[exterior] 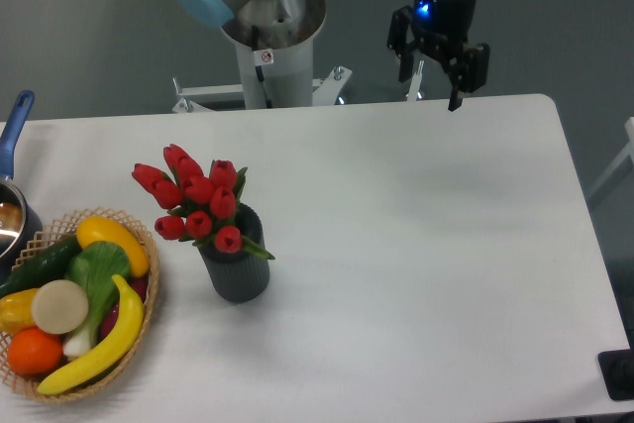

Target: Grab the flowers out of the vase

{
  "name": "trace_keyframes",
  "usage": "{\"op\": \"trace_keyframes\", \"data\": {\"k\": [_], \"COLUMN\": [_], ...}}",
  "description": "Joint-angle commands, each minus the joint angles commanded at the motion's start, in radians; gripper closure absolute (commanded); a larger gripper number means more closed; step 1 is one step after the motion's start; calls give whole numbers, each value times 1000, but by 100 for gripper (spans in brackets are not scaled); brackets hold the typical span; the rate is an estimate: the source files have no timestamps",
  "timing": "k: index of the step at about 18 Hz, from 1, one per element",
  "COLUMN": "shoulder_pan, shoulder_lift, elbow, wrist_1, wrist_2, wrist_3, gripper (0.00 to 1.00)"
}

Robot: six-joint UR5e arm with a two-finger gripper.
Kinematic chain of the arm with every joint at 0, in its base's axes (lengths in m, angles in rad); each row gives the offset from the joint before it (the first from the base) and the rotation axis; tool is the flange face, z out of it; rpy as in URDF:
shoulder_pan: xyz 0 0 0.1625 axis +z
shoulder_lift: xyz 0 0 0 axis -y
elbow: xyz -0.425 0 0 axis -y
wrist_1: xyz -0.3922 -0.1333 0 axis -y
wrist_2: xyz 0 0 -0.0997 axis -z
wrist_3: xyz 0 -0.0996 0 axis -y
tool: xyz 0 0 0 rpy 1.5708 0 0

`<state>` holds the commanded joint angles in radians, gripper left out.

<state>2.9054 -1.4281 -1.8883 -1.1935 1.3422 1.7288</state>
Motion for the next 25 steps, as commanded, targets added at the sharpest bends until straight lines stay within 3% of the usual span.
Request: {"op": "trace_keyframes", "data": {"k": [9,25], "shoulder_pan": [2,-23], "shoulder_lift": [2,-3], "elbow": [-2,-55], "wrist_1": [-1,9], "wrist_2": [8,-8], "wrist_3": [-20,-288], "gripper": [0,0]}}
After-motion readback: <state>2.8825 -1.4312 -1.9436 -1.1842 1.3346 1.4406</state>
